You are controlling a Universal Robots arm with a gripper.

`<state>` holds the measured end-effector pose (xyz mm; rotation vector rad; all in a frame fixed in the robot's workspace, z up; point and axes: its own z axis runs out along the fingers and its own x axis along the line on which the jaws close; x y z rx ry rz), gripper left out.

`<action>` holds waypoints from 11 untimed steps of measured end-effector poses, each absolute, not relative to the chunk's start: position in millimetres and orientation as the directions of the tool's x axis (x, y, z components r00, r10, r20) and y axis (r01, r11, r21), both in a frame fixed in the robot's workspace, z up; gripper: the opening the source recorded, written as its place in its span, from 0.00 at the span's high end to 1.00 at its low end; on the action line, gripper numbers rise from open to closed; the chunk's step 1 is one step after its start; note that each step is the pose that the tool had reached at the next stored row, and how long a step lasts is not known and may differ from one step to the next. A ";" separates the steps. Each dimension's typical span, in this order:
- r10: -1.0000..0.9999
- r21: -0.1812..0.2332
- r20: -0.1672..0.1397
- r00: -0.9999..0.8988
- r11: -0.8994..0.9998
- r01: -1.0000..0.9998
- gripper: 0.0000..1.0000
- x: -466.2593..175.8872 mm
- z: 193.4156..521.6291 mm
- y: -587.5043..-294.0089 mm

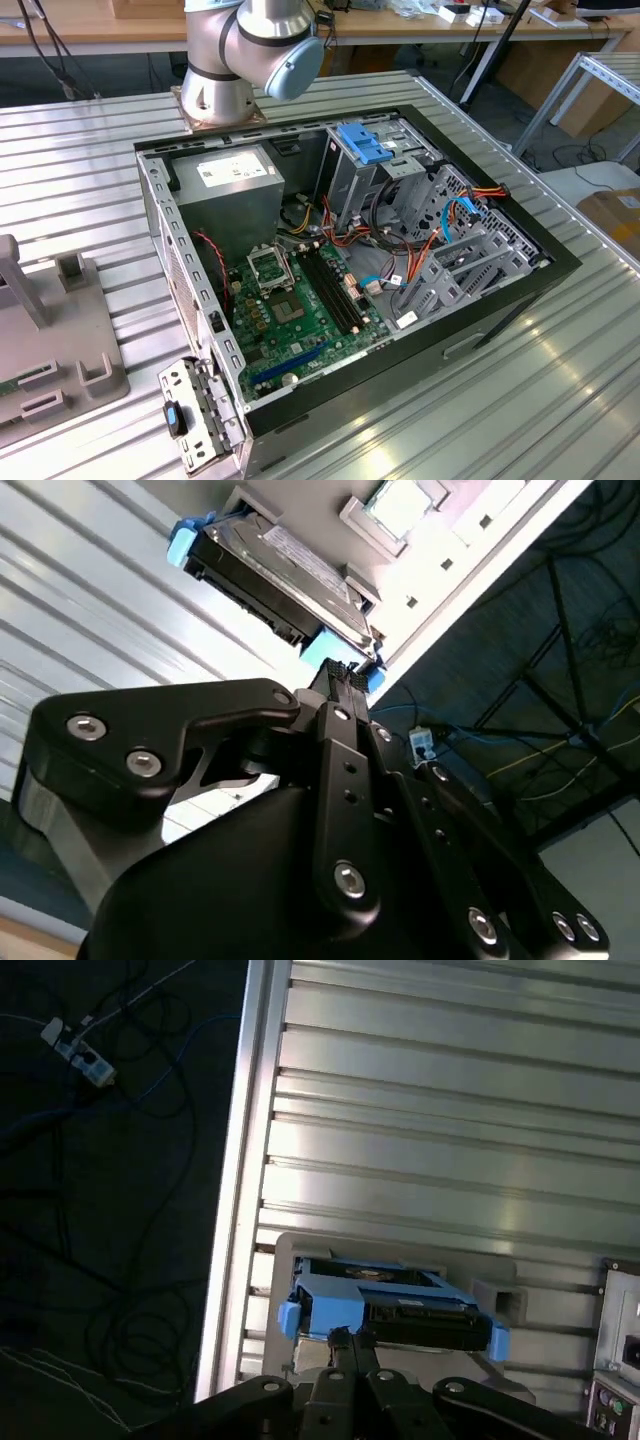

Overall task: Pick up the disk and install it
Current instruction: 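Pick up the disk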

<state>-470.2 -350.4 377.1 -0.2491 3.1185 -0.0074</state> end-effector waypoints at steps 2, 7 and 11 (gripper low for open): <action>-0.202 -0.006 -0.013 -0.979 0.979 -0.202 0.89 -470.2 376.7 -350.4; -0.338 -0.007 -0.012 -0.941 0.941 -0.337 0.89 -470.2 375.7 -350.4; -0.481 -0.008 -0.012 -0.877 0.877 -0.481 0.89 -470.2 374.6 -350.4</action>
